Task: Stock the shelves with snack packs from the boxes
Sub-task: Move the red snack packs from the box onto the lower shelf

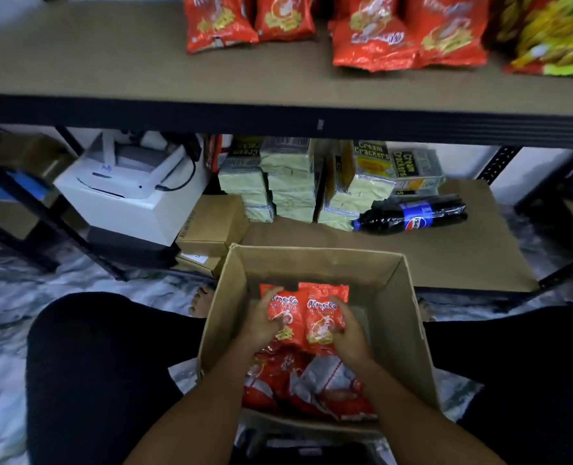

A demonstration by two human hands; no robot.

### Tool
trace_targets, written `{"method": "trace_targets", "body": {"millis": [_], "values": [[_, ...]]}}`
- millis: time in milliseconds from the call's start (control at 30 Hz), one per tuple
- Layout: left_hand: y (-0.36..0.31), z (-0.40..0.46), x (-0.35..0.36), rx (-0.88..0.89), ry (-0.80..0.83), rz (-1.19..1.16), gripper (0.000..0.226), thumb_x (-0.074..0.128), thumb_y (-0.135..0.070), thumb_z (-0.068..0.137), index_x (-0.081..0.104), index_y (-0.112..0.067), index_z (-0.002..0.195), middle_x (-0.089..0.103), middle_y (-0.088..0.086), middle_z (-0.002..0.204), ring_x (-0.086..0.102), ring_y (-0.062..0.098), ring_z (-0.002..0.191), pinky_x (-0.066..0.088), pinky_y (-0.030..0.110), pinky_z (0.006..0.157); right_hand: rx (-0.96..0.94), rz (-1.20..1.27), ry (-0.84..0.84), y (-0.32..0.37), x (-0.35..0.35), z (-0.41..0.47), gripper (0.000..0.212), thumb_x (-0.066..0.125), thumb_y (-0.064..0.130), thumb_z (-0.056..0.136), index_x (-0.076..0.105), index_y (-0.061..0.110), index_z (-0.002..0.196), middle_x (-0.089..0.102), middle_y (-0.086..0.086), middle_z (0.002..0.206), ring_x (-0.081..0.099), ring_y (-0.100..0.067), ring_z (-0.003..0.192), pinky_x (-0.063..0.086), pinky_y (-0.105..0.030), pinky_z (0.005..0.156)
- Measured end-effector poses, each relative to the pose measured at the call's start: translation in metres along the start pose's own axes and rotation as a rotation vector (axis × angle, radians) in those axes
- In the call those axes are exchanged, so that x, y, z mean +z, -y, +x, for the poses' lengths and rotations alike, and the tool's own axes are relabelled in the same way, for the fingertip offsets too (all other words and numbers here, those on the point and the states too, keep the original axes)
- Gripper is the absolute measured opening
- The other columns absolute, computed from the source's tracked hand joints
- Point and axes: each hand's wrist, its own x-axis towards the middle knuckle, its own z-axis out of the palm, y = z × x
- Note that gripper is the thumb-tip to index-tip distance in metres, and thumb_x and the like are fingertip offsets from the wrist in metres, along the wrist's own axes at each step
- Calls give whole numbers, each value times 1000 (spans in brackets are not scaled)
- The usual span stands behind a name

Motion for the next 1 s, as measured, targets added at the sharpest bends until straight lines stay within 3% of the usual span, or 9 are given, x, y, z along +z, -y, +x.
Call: {"method": "trace_targets", "body": {"millis": [100,167,300,433,567,700,833,933,1000], "values": [[-19,-19,-11,66,-12,-126,64,70,4,82,57,-46,120,56,8,132,60,14,99,54,29,77,-55,73,-49,21,-5,-12,67,45,-18,74,62,40,104,70,-11,94,66,-40,85,56,-49,69],[-39,-32,-15,125,-48,-201,63,70,5,82,57,-35,128,57,3,131,62,12,99,55,26,75,-85,137,-87,42,-14,-20,62,43,-19,77,60,36,99,69,-7,92,68,-37,84,57,-53,67],[-89,-67,-24,309,-151,-286,68,72,2,81,52,-35,134,60,-8,125,62,4,108,54,22,85,-276,185,-172,93,-33,-42,59,41,-17,78,57,34,104,64,3,108,65,-23,98,58,-51,78],[-144,-100,-53,470,-240,-361,65,72,-1,83,48,-30,136,60,-6,122,64,0,100,53,17,75,-462,133,-271,155,-51,-63,48,50,5,83,48,41,115,54,0,124,56,-20,111,52,-49,91],[-201,-121,-99,630,-316,-357,69,74,-3,82,45,-32,138,59,-6,123,64,1,102,54,20,77,-704,106,-359,229,-62,-75,43,58,12,86,47,32,123,48,1,124,50,-10,113,47,-40,97],[-252,-120,-149,765,-362,-306,76,78,-4,78,43,-31,140,58,-2,129,63,12,110,55,29,88,-842,9,-399,300,-69,-74,41,59,11,89,48,20,128,49,2,124,43,-1,109,36,-18,94],[-292,-92,-188,783,-436,-288,76,78,-4,77,42,-28,139,58,1,128,63,9,105,54,21,85,-880,-65,-403,357,-70,-51,40,55,14,92,45,19,130,44,-2,126,39,1,100,29,1,83],[-312,-60,-206,747,-511,-249,76,78,0,75,43,-20,140,58,0,121,59,-1,92,49,8,74,-766,-93,-415,389,-65,-24,42,54,16,94,41,20,133,41,-9,128,47,-14,96,38,-20,86],[-322,-42,-213,751,-519,-125,75,78,3,74,44,-14,139,56,-2,116,57,1,91,51,10,77,-669,-122,-427,407,-58,-5,44,54,17,94,39,20,135,39,-12,128,56,-27,96,46,-34,85]]}}
